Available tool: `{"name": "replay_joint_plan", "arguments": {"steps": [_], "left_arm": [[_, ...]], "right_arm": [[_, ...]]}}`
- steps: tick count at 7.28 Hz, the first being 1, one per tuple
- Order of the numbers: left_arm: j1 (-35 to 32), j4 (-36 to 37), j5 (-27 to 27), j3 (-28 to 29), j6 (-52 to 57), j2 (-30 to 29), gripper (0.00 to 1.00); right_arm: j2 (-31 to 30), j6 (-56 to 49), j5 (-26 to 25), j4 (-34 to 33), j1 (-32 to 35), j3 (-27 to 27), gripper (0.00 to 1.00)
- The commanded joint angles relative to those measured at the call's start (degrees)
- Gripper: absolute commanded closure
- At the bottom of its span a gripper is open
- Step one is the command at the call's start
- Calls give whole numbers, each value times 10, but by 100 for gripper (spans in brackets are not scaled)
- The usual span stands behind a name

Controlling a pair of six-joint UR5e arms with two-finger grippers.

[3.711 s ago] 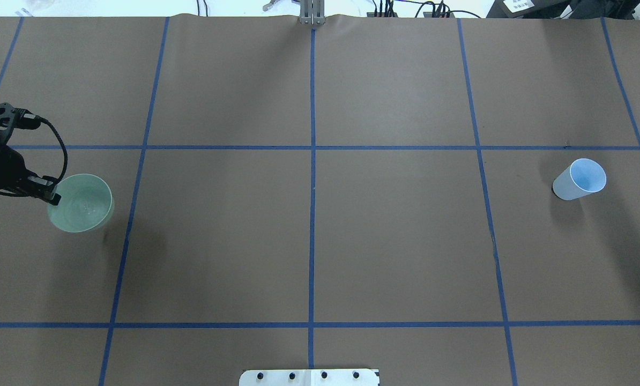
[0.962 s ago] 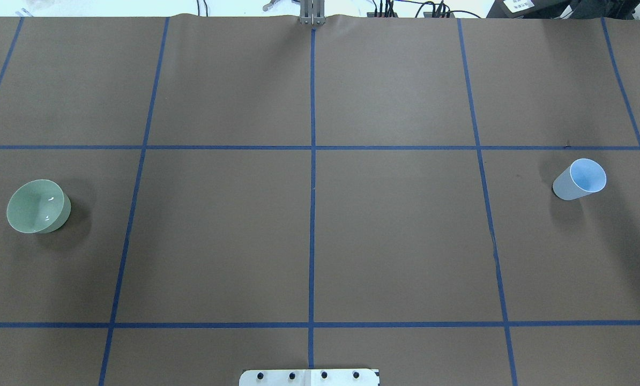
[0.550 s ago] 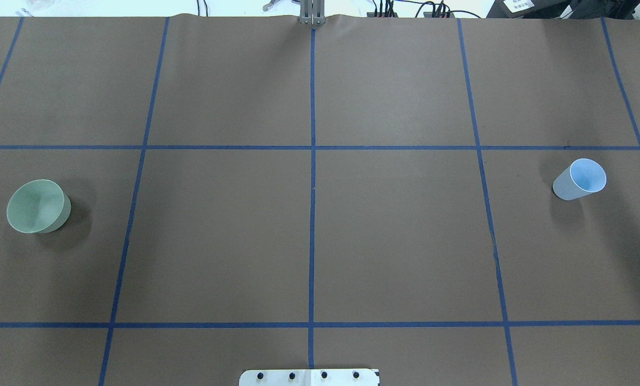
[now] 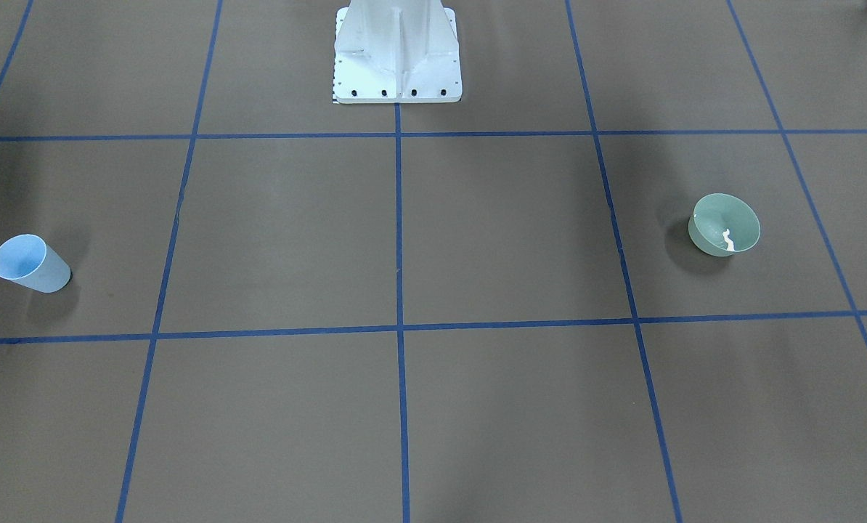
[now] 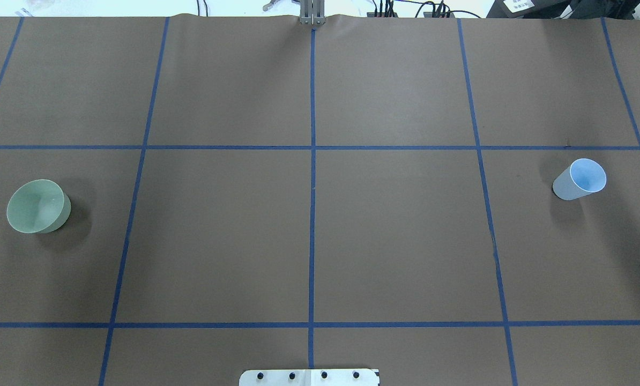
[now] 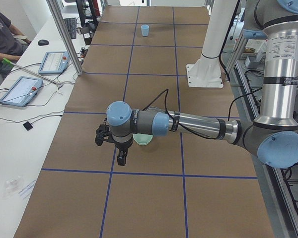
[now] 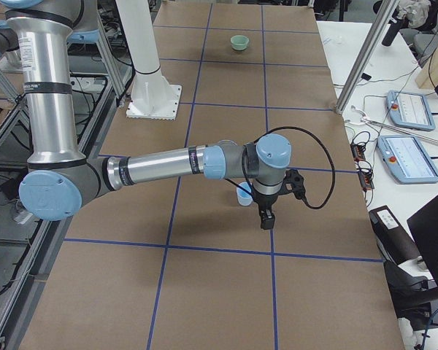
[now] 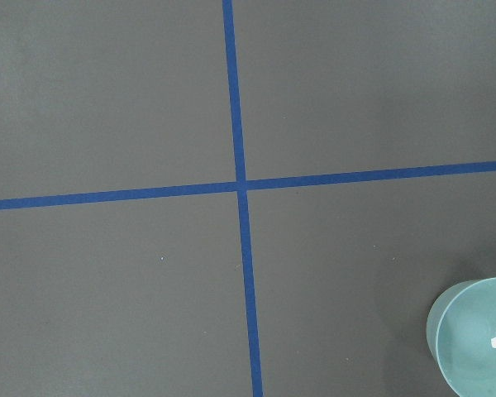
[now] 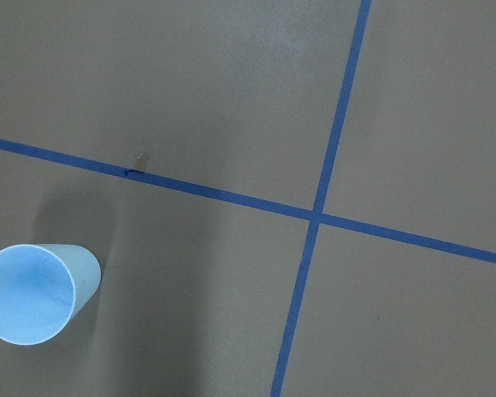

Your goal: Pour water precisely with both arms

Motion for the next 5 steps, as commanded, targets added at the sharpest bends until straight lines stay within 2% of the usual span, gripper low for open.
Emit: {"name": "replay_joint_plan", "arguments": {"steps": [1, 5], "left_arm": [[0, -1, 0, 0, 0, 0, 0], [0, -1, -1, 0, 0, 0, 0]], "right_arm": [[7, 4, 0, -2, 0, 2, 1], [19, 21, 1, -3, 0, 1, 1]]}}
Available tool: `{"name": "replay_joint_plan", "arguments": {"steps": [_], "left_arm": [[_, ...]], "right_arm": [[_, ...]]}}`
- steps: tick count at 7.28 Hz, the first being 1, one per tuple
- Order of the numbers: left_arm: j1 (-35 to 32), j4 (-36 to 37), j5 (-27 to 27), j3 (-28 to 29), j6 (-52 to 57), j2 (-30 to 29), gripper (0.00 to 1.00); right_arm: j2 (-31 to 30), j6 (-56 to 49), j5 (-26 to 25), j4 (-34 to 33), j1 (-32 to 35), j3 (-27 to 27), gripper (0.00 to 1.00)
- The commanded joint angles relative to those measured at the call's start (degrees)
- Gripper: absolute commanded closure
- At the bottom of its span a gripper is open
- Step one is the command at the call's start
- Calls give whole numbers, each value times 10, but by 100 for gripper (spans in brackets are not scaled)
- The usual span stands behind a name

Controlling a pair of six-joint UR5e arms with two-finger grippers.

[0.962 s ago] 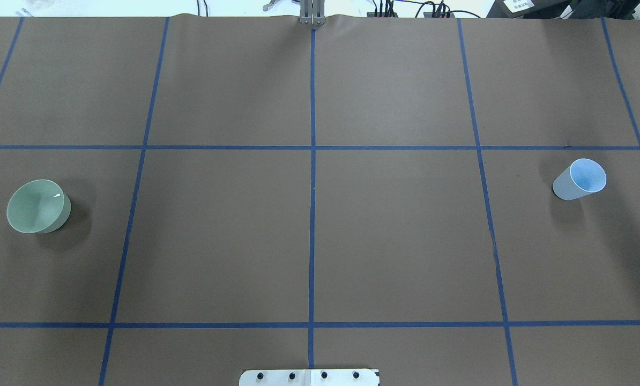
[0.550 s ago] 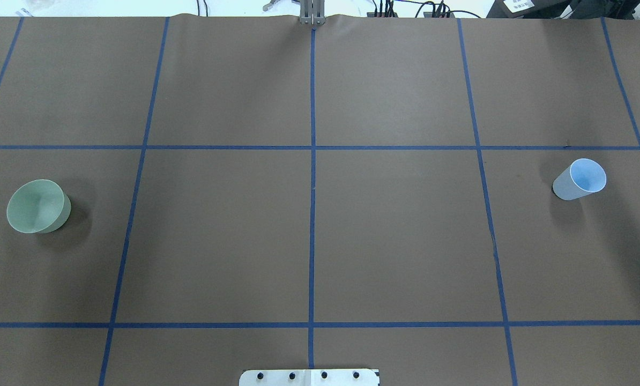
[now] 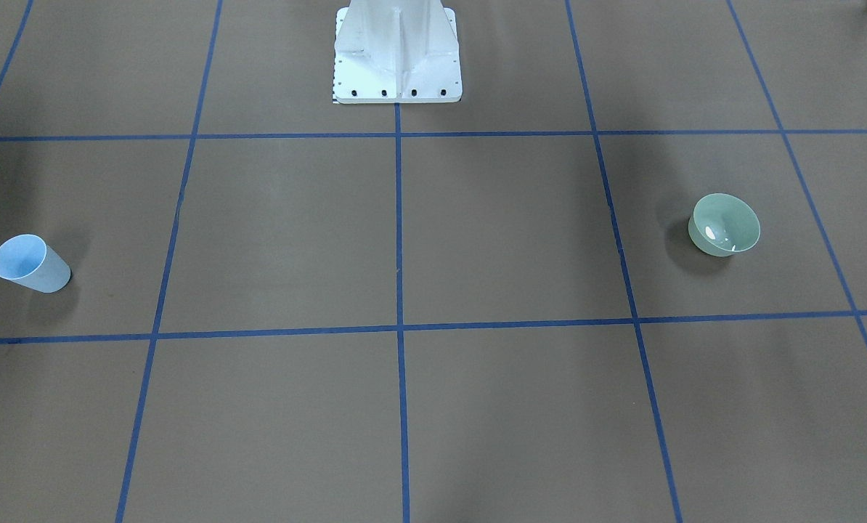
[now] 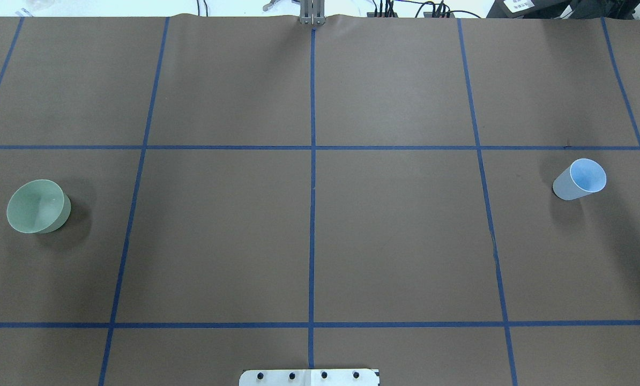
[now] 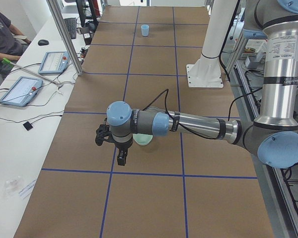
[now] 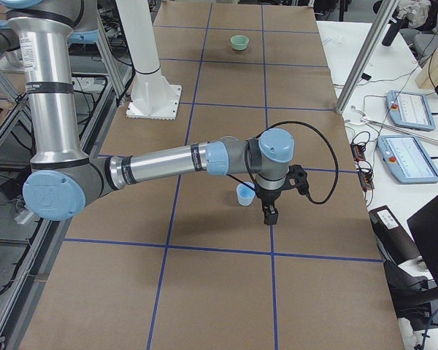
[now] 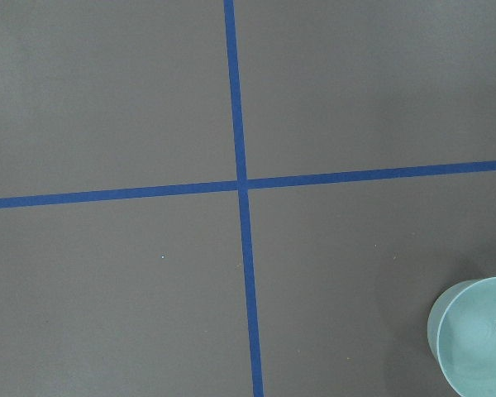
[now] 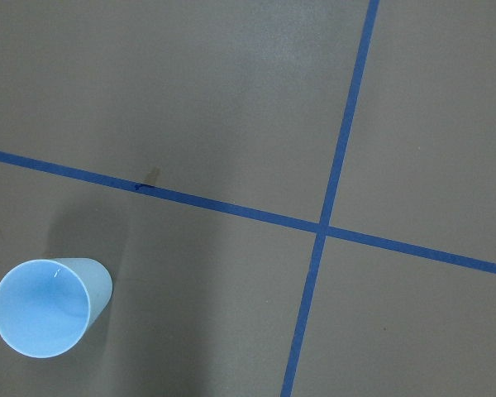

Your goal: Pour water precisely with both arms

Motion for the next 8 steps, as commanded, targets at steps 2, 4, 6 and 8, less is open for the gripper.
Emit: {"name": "replay_joint_plan", "arguments": {"steps": [2, 4, 6, 8], "left_arm": [[0, 1, -1, 0, 0, 0, 0], [0, 1, -1, 0, -1, 0, 0], [0, 1, -1, 0, -1, 0, 0], [0, 1, -3, -1, -2, -1, 0]], "right_arm": [[15, 6, -1, -2, -2, -6, 1], [15, 6, 0, -2, -1, -6, 1], [10, 6, 0, -3, -2, -7, 1], [10, 6, 1, 2, -2, -41, 1]]}}
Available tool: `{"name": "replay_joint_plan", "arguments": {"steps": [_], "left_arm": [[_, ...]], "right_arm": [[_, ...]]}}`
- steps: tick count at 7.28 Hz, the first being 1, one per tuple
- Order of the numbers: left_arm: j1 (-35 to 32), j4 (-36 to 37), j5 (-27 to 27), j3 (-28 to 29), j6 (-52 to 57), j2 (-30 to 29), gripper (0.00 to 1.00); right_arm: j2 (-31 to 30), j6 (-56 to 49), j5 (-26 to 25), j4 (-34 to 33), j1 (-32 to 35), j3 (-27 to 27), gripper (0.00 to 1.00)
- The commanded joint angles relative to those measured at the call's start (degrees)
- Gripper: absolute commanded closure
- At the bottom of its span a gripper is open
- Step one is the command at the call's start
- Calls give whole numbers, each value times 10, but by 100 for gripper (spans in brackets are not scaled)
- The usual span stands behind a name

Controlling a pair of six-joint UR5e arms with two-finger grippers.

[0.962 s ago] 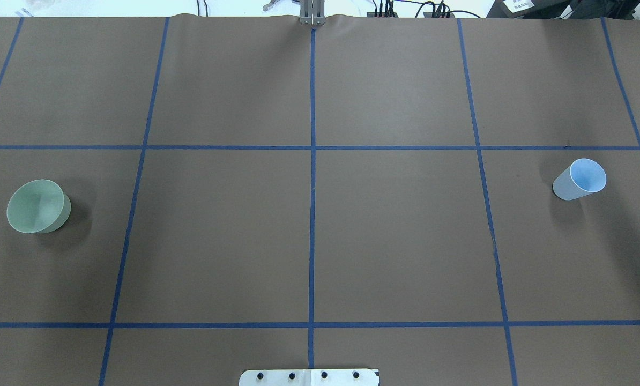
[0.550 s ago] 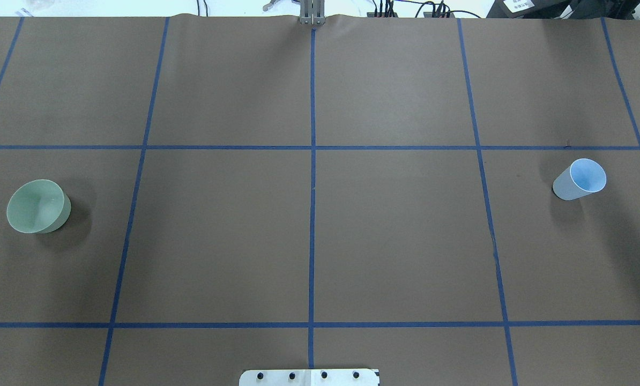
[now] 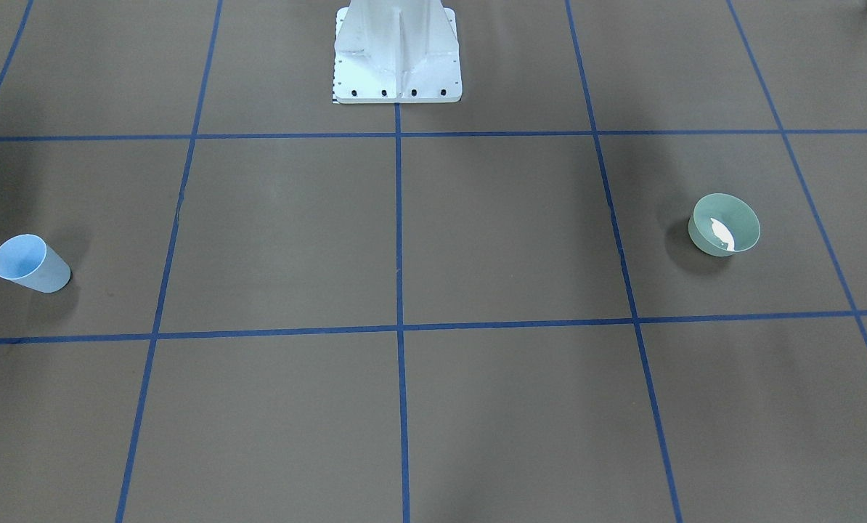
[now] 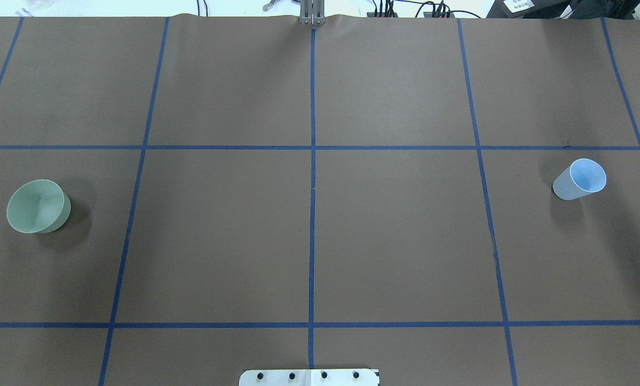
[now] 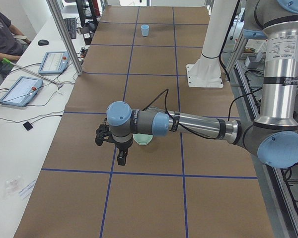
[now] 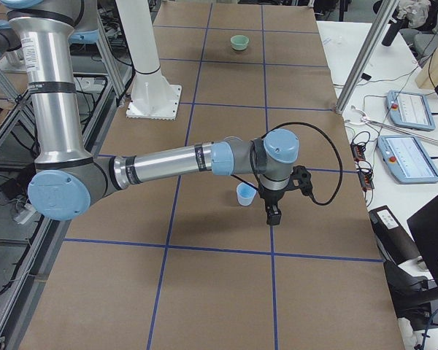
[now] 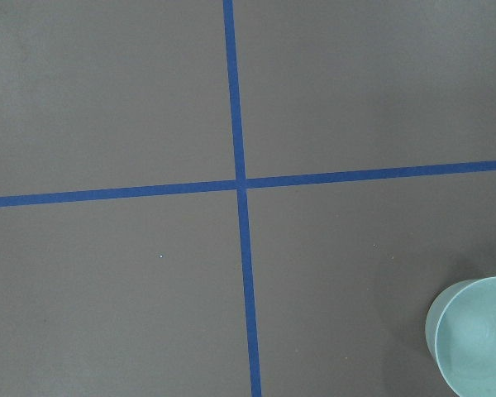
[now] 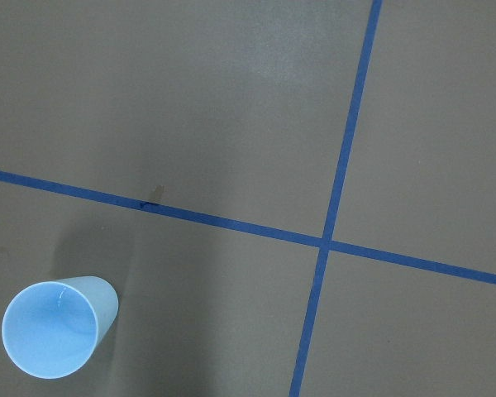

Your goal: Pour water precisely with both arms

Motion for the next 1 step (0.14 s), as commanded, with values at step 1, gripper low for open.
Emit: {"name": "replay_joint_plan", "arguments": {"steps": [1], "left_arm": [[1, -1, 3, 0, 0, 0, 0]], "right_arm": [[-4, 0, 1, 2, 0, -20, 1]]}}
